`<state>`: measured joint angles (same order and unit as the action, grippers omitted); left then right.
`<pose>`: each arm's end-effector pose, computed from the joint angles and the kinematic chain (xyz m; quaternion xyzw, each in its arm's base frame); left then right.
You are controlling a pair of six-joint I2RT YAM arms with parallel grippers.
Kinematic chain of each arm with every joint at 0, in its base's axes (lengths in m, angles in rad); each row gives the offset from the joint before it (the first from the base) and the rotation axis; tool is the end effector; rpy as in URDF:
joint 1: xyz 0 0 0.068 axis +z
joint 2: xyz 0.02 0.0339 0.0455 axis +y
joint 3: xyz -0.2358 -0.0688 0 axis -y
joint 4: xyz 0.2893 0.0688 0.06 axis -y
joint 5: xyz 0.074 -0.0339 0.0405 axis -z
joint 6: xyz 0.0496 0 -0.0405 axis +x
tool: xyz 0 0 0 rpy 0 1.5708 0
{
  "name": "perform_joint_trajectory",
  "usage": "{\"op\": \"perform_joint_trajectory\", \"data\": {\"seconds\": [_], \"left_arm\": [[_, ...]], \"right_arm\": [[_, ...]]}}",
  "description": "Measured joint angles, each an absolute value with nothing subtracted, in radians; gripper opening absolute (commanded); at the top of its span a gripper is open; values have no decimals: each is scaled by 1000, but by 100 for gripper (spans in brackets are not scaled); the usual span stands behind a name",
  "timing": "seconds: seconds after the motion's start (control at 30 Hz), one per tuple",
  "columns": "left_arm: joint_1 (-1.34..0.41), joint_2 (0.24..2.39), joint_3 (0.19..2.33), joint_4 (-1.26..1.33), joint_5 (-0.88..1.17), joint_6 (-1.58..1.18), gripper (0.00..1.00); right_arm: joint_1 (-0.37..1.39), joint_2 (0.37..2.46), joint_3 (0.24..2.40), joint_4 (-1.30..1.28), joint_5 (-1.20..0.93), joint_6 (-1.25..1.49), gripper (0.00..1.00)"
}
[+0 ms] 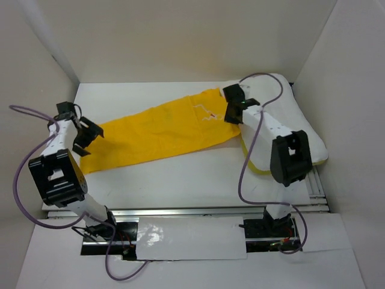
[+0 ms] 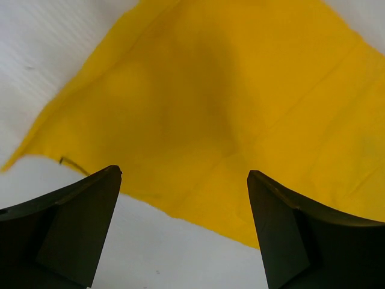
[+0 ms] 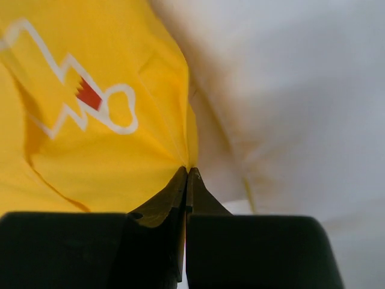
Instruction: Put the pillow into the pillowcase
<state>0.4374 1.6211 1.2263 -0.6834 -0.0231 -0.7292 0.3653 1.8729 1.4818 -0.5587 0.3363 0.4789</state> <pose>0.3441 0.1622 0.1842 -0.5365 0.8079 -0.0244 0.2428 0.4269 0.1457 0.1855 0.1043 0.9343 -0.0220 0.3401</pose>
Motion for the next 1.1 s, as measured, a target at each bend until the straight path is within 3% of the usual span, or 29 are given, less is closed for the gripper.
{"op": "perform_joint_trajectory", "data": {"seconds": [0.23, 0.53, 0.63, 0.7, 0.8, 0.87, 1.1], "left_arm": [[327, 1618, 1196, -671, -52, -714, 98], [192, 1547, 982, -713, -144, -810, 91], [181, 1546, 959, -710, -160, -828, 83], [183, 1546, 950, -699, -163, -838, 71], [186, 1557, 946, -694, -187, -851, 35], [186, 1578, 946, -695, -204, -861, 0], [195, 1538, 962, -716, -207, -865, 0]], "right_arm": [[250, 1607, 1465, -558, 360, 428, 0], [194, 1622, 1458, -584, 345, 402, 0], [185, 1626, 1446, -585, 329, 399, 0], [178, 1626, 1439, -585, 316, 398, 0], [167, 1626, 1431, -585, 299, 395, 0], [158, 1626, 1430, -585, 290, 395, 0], [150, 1626, 1430, -579, 257, 383, 0]]}}
